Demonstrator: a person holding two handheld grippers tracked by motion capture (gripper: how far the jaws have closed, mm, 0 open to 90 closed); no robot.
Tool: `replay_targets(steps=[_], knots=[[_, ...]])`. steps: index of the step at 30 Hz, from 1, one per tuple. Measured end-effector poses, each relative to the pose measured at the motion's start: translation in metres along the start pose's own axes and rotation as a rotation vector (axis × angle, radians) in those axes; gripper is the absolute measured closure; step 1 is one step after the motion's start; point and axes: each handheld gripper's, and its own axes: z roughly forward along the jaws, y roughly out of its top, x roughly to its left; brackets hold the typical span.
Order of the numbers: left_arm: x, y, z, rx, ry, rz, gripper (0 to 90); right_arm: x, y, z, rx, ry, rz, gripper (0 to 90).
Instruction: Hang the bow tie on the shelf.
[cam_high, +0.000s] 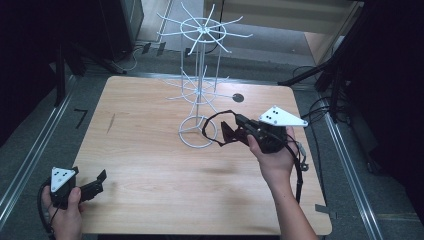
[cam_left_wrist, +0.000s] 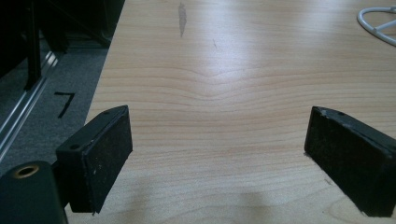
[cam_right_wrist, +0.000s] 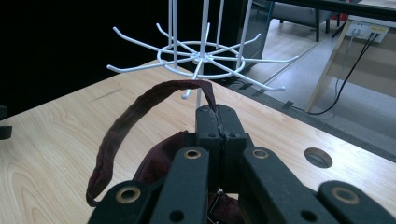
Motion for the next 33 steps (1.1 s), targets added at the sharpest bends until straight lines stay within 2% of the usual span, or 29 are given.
replay_targets(steps=[19,33], knots=[[0.001,0.0,0.0,-0.001,-0.002,-0.003,8.4,-0.006,-0.016,0.039,0.067,-0.013,0.025,90.0],[0.001,0.0,0.0,-0.001,-0.003,-0.003,8.4,-0.013,-0.026,0.07,0.094,-0.036,0.069,90.0]])
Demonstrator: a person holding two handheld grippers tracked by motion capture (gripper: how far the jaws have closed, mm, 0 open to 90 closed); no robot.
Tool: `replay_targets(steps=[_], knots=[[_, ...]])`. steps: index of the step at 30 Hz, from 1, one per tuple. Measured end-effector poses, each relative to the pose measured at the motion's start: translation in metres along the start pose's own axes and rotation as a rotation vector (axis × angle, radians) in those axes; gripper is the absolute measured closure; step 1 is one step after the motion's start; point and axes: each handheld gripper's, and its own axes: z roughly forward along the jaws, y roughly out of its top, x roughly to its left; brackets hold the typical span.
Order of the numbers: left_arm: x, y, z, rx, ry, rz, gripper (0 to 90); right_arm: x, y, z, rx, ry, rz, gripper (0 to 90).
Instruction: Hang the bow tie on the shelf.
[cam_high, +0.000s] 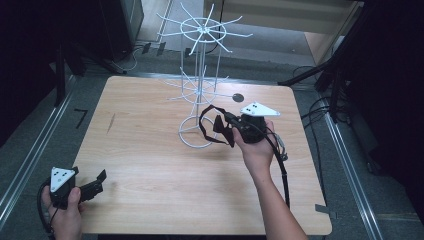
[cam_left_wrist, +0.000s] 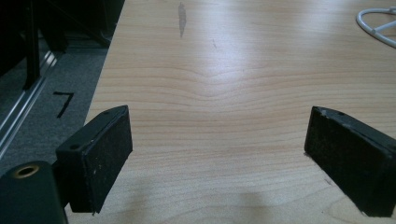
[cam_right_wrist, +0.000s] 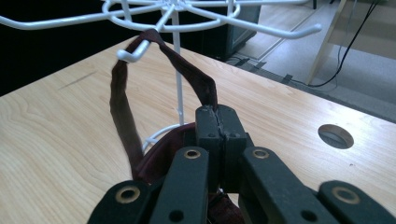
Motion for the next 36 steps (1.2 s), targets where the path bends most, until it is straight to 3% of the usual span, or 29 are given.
replay_targets(steps=[16,28,36], knots=[[0.0,0.0,0.0,-0.001,-0.004,-0.001,8.4,-0.002,-0.01,0.03,0.04,-0.004,0.039,88.9],[0.0,0.0,0.0,-0.001,-0.003,0.0,8.3,-0.01,-0.023,0.024,0.036,-0.051,0.058,56.9],[0.0,0.0,0.0,0.0,0.0,0.001,8.3,-0.02,-0.038,0.009,0.059,-0.084,0.067,44.7]])
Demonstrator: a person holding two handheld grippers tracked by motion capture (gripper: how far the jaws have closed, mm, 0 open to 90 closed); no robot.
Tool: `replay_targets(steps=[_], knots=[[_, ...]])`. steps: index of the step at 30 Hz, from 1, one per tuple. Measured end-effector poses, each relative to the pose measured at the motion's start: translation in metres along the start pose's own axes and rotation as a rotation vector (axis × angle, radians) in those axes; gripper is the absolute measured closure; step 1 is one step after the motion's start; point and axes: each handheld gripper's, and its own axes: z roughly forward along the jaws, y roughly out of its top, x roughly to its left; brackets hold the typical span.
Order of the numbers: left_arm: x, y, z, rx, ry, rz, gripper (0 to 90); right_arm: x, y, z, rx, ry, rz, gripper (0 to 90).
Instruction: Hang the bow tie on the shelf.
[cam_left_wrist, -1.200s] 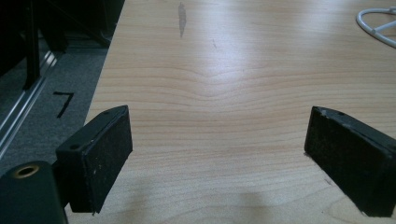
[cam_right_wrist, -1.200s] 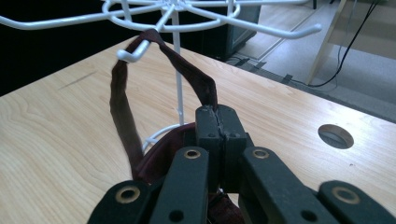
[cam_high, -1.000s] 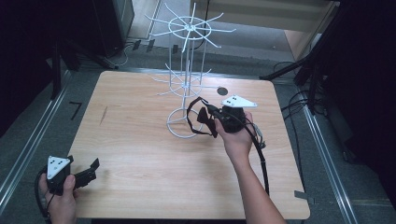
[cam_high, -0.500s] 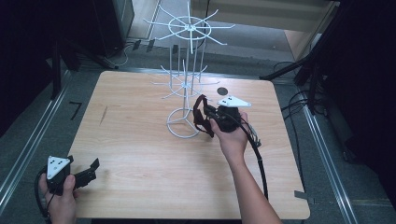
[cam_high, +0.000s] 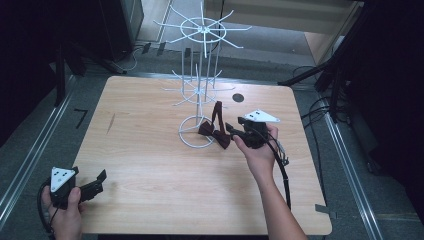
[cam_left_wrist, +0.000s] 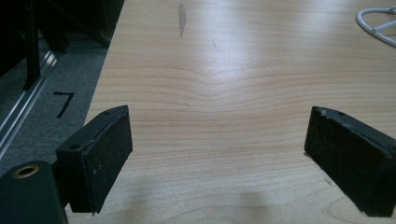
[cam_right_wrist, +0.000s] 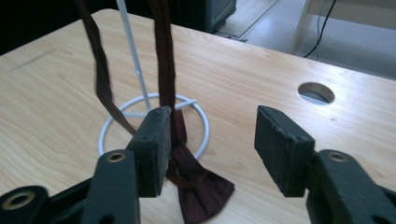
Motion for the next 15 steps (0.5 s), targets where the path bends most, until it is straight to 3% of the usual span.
replay_targets(steps=[5,9,15], knots=[[0.0,0.0,0.0,-0.001,0.0,0.001,8.4,-0.01,-0.015,-0.009,0.012,-0.025,0.025,37.0],[0.0,0.0,0.0,0.0,0.001,0.002,8.4,-0.017,-0.029,-0.017,0.032,-0.053,0.05,23.3],[-0.001,0.0,0.0,0.0,0.002,0.003,8.4,-0.023,-0.043,-0.026,0.05,-0.057,0.064,14.4]])
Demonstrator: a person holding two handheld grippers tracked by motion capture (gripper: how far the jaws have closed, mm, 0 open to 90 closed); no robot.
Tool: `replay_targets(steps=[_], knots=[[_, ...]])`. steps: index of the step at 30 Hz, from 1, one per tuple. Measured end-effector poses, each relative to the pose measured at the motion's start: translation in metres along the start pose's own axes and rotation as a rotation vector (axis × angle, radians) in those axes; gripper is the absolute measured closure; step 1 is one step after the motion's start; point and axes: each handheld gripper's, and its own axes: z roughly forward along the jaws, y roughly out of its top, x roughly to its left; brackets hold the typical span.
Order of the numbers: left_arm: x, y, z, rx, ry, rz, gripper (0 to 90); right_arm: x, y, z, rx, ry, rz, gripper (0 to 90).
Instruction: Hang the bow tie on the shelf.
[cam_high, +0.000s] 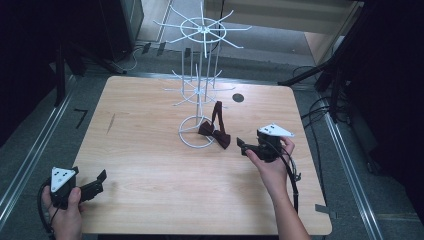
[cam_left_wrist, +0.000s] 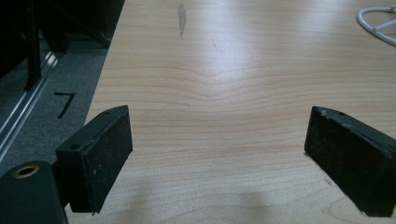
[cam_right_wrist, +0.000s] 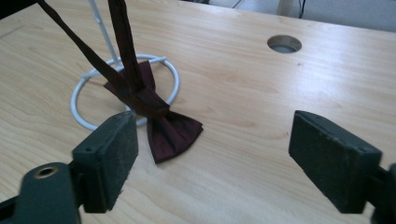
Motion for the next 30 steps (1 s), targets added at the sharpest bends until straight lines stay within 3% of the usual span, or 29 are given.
replay_targets(steps=[13,30], knots=[[0.0,0.0,0.0,0.0,-0.001,0.002,8.3,-0.018,-0.029,-0.022,-0.006,-0.02,0.019,6.2],[0.0,0.0,0.0,0.0,0.001,0.003,8.4,-0.049,-0.069,-0.054,0.0,-0.078,0.065,5.8]])
